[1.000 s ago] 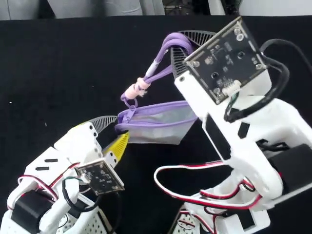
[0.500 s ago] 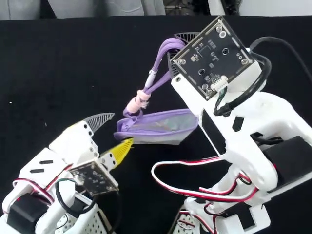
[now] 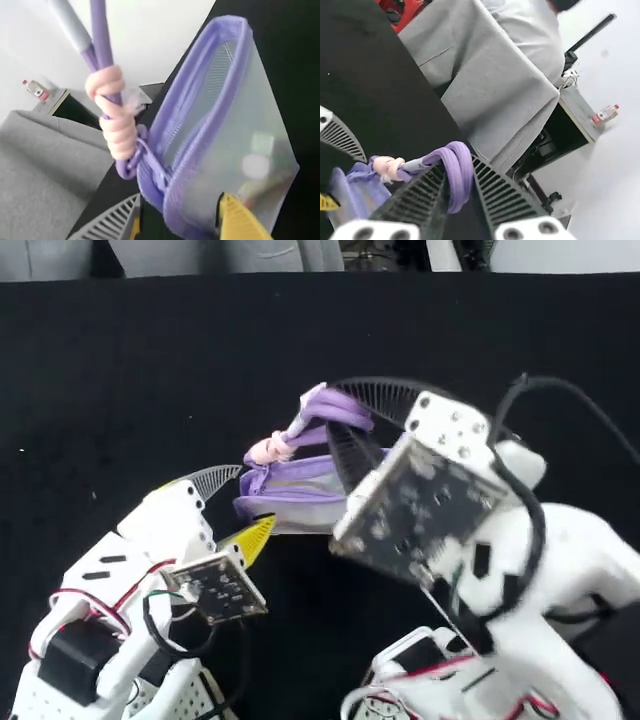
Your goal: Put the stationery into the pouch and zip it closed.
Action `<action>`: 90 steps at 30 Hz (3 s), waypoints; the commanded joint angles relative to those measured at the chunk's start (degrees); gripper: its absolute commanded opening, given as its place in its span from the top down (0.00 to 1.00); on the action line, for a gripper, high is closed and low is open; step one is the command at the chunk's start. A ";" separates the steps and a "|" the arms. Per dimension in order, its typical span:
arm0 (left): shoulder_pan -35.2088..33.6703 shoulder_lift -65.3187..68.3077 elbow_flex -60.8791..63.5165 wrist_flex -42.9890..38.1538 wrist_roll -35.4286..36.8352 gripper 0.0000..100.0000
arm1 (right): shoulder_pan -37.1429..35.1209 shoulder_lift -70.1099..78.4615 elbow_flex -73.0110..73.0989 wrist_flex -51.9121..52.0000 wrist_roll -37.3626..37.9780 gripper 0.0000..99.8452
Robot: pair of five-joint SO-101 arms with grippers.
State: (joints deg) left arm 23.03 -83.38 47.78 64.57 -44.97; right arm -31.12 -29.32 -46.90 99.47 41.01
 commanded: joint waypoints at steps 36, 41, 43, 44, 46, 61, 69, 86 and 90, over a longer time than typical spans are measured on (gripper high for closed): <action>8.75 -9.85 7.78 -2.46 -0.97 0.96 | -1.23 -7.52 0.48 0.97 0.88 0.99; 8.22 -9.85 7.69 -4.75 -0.79 0.96 | -0.97 -7.52 0.48 0.79 0.88 0.99; 8.22 -9.85 7.60 -4.92 -0.79 0.97 | -0.44 -7.52 0.48 0.44 1.76 0.99; 8.22 -9.85 7.08 -4.66 -0.79 0.97 | 0.88 -7.52 0.57 0.35 2.02 0.99; 7.96 -9.85 5.67 -4.40 -0.70 0.97 | 5.27 -7.43 0.92 -0.53 2.02 0.99; -4.97 -9.93 -3.03 -4.40 10.37 0.97 | 33.85 7.43 18.51 -27.08 -0.44 0.99; -5.23 -9.93 -7.60 -0.62 13.01 0.97 | 38.15 19.82 10.51 -27.25 -1.05 0.99; -5.14 -9.93 -21.32 3.08 16.44 0.97 | 42.81 45.49 -7.96 -30.42 -8.88 0.99; -5.14 -9.67 -25.01 3.16 16.44 0.97 | 42.64 52.35 -12.44 -30.42 -8.44 0.99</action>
State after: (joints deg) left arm 18.37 -91.74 31.87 67.56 -29.23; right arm 6.59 17.36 -55.08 72.04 32.48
